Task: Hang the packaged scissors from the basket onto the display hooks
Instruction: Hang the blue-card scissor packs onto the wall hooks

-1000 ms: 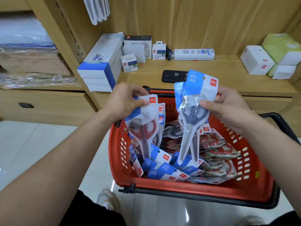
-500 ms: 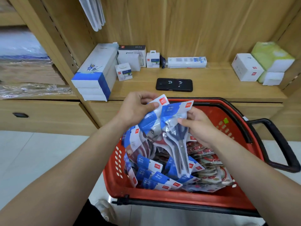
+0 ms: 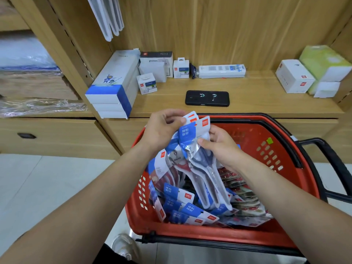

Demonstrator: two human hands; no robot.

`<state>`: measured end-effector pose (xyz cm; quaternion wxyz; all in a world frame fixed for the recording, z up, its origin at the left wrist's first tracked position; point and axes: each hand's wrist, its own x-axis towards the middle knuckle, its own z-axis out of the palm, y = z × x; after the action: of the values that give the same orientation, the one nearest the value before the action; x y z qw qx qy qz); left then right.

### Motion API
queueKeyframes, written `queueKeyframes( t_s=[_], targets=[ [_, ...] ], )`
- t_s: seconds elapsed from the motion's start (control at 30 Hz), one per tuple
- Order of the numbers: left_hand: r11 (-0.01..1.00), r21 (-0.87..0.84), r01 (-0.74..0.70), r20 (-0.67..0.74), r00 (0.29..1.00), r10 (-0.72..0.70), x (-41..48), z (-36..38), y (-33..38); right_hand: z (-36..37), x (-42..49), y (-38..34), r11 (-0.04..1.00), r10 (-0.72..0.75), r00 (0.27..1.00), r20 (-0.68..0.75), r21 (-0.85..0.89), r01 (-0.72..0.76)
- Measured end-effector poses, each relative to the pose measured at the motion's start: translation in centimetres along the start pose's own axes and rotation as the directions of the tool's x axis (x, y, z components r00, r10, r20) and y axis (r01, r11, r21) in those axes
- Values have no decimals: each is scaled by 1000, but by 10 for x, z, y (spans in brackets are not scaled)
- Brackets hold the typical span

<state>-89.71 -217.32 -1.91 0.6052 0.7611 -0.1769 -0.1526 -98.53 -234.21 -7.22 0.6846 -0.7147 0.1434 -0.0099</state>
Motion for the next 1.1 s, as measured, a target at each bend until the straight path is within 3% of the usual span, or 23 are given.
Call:
queueKeyframes(
  t_s=[0.13, 0.2, 0.27, 0.33, 0.47, 0.63, 0.73, 0.83, 1.1],
  targets=[
    [989, -119, 89, -148, 983, -106, -1, -13, -4, 0, -1, -1, 999, 25, 995, -95, 30, -22],
    [965, -163, 206, -50, 975, -216, -6, -15, -14, -4, 2, -1, 996, 57, 986, -158, 78, -46],
    [958, -55, 280, 143, 952, -270, -19, -8, -23, -7, 3, -1, 988, 104, 974, -203, 137, -77],
    [956, 47, 288, 222, 930, -291, -29, 6, -35, -8, 2, -3, 979, 137, 966, -219, 180, -98],
    [992, 68, 103, 111, 988, -110, -33, 25, -30, -11, 2, -14, 958, 123, 963, -238, 281, -53],
    [996, -31, -88, 27, 996, 89, -34, 34, -7, -16, 3, -36, 910, 32, 962, -271, 405, 84],
    [987, -123, -100, 1, 995, 100, -33, 37, 1, -14, 3, -44, 874, 24, 956, -292, 471, 122],
    [986, -124, -114, 61, 991, 122, -31, 35, 2, -10, 2, -45, 850, 32, 952, -303, 510, 134],
    [987, -145, -67, 83, 993, 80, -27, 16, -1, -8, -1, -46, 868, 6, 953, -303, 474, 145]
  ],
)
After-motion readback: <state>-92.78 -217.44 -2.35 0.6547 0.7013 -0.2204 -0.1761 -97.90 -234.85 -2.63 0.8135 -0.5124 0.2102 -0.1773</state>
